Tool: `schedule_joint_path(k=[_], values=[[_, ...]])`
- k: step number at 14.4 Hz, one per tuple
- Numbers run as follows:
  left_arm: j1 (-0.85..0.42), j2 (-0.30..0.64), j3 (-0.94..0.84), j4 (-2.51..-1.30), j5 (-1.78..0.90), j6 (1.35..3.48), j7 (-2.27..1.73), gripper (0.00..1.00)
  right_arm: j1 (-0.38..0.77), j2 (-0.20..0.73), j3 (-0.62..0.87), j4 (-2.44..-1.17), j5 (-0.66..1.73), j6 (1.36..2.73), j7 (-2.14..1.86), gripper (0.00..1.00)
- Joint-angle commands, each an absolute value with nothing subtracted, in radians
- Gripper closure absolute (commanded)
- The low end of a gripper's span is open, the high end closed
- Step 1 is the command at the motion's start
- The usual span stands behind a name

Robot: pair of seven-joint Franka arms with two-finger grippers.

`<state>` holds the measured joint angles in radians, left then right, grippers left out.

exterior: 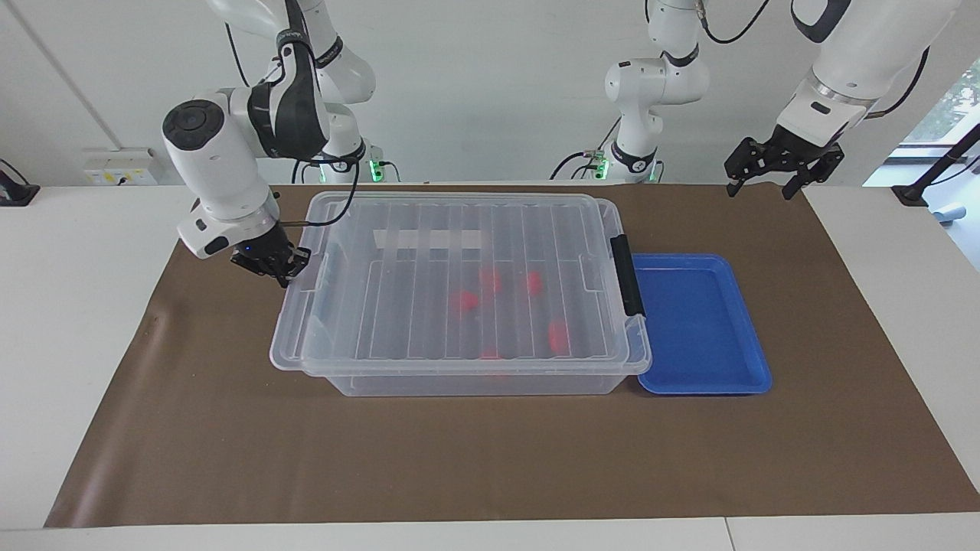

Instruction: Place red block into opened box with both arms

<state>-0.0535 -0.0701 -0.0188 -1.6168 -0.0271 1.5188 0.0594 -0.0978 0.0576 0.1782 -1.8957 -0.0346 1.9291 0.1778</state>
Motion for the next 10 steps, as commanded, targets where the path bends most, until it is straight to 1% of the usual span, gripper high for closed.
schedule_joint_path(k=[1, 4, 6, 7, 10], values=[[-0.043, -0.084, -0.026, -1.626, -0.021, 1.537, 0.077, 0.00, -0.106, 0.035, 0.207, -1.925, -0.029, 1.948, 0.227, 1.00], [-0.040, -0.071, -0.025, -1.621, -0.038, 1.531, 0.075, 0.00, -0.106, 0.037, 0.209, -1.922, -0.029, 1.945, 0.227, 1.00], [-0.041, -0.045, -0.025, -1.577, -0.040, 1.519, 0.077, 0.00, -0.106, 0.043, 0.209, -1.899, -0.029, 1.925, 0.218, 1.00], [-0.041, -0.038, -0.025, -1.569, -0.040, 1.517, 0.077, 0.00, -0.106, 0.048, 0.206, -1.870, -0.029, 1.892, 0.216, 1.00], [-0.041, -0.032, -0.023, -1.566, -0.055, 1.514, 0.077, 0.00, -0.106, 0.048, 0.161, -1.717, -0.032, 1.693, 0.198, 1.00]])
